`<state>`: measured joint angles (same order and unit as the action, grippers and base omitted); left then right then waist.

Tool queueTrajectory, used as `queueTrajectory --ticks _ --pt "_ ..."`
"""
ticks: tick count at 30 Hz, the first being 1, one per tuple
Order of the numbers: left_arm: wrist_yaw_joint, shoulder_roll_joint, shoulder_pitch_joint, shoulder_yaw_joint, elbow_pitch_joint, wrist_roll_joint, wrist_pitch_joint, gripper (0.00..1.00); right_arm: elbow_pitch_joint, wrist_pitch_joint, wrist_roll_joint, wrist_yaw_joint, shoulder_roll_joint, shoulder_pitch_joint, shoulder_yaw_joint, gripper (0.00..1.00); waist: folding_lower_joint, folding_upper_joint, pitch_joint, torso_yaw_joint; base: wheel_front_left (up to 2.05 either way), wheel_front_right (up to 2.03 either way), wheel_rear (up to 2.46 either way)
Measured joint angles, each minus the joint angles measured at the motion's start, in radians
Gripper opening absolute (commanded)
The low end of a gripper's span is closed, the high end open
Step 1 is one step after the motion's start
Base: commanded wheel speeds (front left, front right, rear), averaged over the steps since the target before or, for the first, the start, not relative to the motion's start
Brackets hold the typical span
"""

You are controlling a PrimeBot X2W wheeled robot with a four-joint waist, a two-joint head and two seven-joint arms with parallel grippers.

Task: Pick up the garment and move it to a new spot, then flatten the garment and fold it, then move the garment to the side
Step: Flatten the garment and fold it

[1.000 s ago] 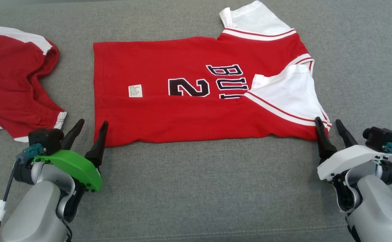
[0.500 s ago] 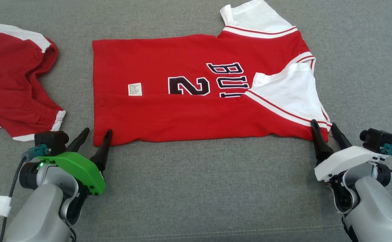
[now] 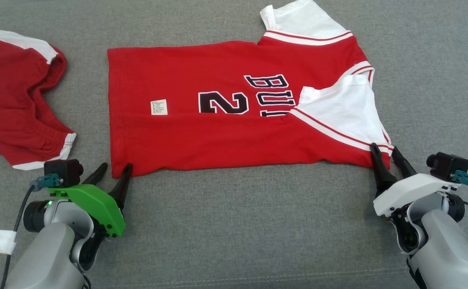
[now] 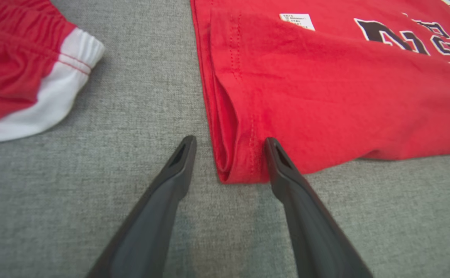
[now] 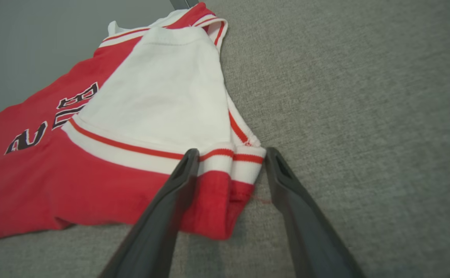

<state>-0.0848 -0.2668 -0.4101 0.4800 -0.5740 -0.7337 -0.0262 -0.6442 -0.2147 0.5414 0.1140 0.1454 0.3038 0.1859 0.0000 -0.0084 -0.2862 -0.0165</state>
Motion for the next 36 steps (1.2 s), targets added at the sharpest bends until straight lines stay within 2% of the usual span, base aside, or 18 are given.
queueTrajectory --ticks 1,2,27,36 --pt "-0.002 0.0 0.0 0.0 0.0 -0.001 0.0 0.0 -0.001 0.0 0.002 0.0 0.0 0.0 0.001 0.11 0.0 0.0 0.0 0.0 0.0 0.0 0.0" --pt "-0.003 0.0 0.0 0.0 0.0 -0.002 0.003 0.0 -0.002 0.0 0.005 0.0 0.0 0.0 0.002 0.0 0.0 0.0 0.0 0.0 0.0 0.0 0.0" --pt "-0.013 0.001 0.003 0.003 0.016 -0.01 -0.001 0.0 -0.003 -0.005 0.05 0.009 0.009 -0.011 0.008 0.0 0.0 0.0 0.069 -0.007 0.0 0.0 0.0" --pt "-0.013 -0.011 0.079 0.005 0.025 -0.019 0.005 0.0 0.026 0.006 0.095 0.009 0.025 -0.08 0.033 0.0 0.0 0.0 0.12 -0.006 0.0 0.0 0.0"
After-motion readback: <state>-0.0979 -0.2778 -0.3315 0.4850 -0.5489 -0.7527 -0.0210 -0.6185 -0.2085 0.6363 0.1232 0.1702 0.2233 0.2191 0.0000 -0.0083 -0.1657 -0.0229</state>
